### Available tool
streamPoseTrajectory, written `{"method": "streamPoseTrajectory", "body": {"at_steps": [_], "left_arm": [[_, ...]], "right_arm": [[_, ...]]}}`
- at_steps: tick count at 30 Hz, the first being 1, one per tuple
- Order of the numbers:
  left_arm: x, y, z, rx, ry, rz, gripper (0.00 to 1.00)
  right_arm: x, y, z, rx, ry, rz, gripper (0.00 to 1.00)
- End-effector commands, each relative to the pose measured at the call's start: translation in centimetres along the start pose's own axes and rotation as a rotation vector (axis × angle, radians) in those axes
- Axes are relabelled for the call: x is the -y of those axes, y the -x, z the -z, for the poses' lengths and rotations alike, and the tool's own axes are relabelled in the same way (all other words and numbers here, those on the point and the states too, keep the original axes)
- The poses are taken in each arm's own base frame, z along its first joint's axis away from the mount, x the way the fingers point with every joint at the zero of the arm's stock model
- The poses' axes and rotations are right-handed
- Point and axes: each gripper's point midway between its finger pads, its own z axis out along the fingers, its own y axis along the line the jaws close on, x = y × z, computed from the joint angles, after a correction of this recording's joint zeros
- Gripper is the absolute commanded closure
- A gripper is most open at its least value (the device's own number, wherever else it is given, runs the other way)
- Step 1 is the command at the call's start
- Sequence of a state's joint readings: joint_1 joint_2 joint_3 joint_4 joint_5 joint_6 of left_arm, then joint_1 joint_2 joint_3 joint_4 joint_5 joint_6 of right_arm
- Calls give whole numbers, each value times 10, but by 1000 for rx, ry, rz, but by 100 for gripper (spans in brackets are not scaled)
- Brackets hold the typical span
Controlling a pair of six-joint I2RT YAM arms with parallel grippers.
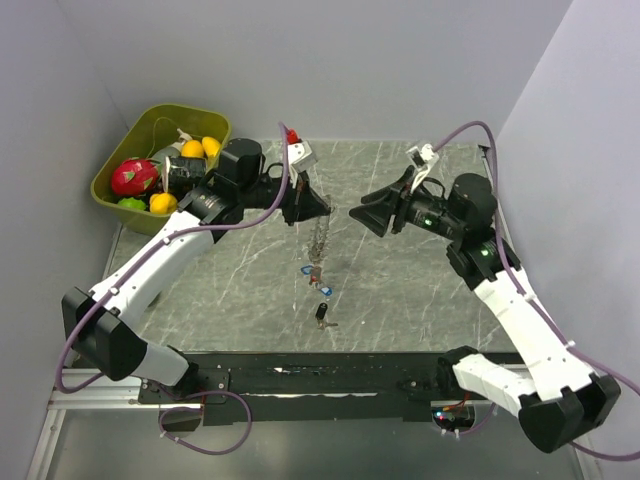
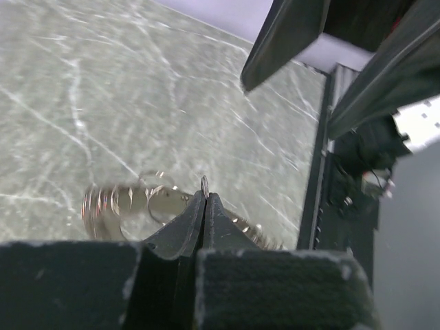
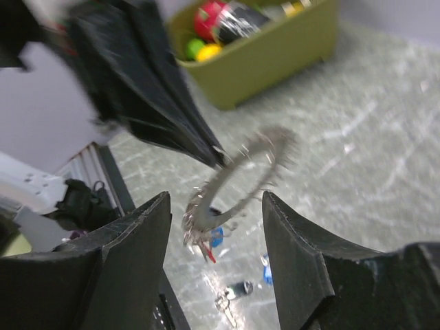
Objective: Put the keys on the keyring
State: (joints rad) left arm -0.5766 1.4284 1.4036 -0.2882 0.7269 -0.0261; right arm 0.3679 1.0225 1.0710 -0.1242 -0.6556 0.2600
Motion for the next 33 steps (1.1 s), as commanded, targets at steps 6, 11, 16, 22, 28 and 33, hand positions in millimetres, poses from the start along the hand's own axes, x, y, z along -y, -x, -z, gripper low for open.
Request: {"method": "streamPoseTrajectory", "body": {"at_steps": [6,11,16,22,28,33], "left_arm": [[47,44,19,100,-192,-138,99],[63,50,25,137,-254,-106,99],[71,53,28,134,-293,-109,99],[76,50,29,114,-337,-102,99],[84,55,32,132,-373,-107,99],[88,58,33,138,-389,-104,99]], "right_arm": [[-57,27,16,105,284,153,48],[-60,21,12,90,339,130,53],[-54,18,5,85,335,114,52],[-59,22,5,100,369,120,42],[-64,17,4,77,431,114,43],[-65,14,2,62,453,102,49]]}}
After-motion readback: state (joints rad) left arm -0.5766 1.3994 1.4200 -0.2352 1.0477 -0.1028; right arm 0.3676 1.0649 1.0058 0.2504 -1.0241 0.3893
